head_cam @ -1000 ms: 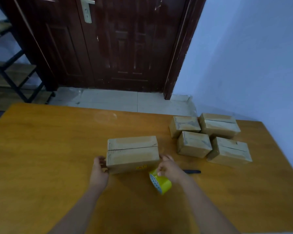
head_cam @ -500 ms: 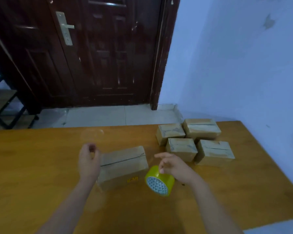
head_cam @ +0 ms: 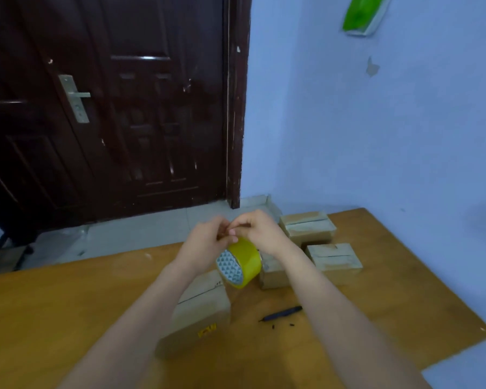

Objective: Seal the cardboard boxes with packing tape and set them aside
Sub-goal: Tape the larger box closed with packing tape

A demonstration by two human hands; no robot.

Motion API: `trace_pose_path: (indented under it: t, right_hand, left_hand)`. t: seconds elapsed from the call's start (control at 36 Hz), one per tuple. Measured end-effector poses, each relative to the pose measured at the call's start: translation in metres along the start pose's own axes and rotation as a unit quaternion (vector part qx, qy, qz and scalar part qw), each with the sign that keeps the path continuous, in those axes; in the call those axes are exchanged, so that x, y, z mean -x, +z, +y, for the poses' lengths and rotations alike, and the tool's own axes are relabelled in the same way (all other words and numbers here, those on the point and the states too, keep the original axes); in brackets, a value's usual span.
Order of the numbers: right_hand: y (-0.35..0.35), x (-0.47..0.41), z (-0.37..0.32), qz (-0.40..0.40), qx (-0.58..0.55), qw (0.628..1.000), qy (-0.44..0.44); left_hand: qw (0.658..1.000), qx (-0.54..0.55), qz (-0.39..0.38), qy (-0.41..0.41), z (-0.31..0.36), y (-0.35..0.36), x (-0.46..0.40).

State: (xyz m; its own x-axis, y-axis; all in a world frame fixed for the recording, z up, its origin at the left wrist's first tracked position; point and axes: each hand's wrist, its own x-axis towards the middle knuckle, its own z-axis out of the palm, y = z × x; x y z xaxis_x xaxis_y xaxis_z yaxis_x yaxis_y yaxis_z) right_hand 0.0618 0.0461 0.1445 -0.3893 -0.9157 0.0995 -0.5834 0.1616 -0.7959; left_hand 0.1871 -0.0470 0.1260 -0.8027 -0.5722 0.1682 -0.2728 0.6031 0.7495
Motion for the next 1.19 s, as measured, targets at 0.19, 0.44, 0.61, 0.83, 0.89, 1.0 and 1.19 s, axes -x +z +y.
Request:
trace_pose_path:
  t: [0.19, 0.44, 0.61, 0.83, 0.89, 1.0, 1.19]
  right_hand:
    - [0.002, 0.0, -0.006, 0.07, 0.074, 0.994, -0.041]
    - [0.006, 0.003, -0.018, 0.095, 0.108, 0.989, -0.024]
    - [0.005, 0.008, -0.039, 0.085, -0.149, 0.982, 0.075]
    - [0.024, 0.023, -0.019, -0.008, -0.247, 0.969, 0.024]
    - [0.029, 0.019, -0.021, -0.024, -0.254, 0.967, 0.019]
    - [0.04, 0.004, -0.024, -0.058, -0.248, 0.967, 0.018]
    - [0.052, -0.042, -0.014, -0.185, 0.122, 0.974, 0.039]
  left_hand:
    - [0.996, 0.062, 0.005, -0.06, 0.003, -0.009, -0.008]
    - [0.99, 0.093, -0.035, -0.1, 0.001, -0.021, -0.014]
    - [0.949, 0.25, 0.054, -0.186, 0.003, -0.034, -0.005]
    - [0.809, 0.468, 0.157, -0.318, -0.025, -0.051, 0.013]
    - [0.78, 0.498, 0.163, -0.341, -0.033, -0.052, 0.019]
    - [0.767, 0.494, 0.22, -0.345, -0.045, -0.049, 0.03]
    - [0.751, 0.412, 0.385, -0.344, -0.068, -0.067, 0.054]
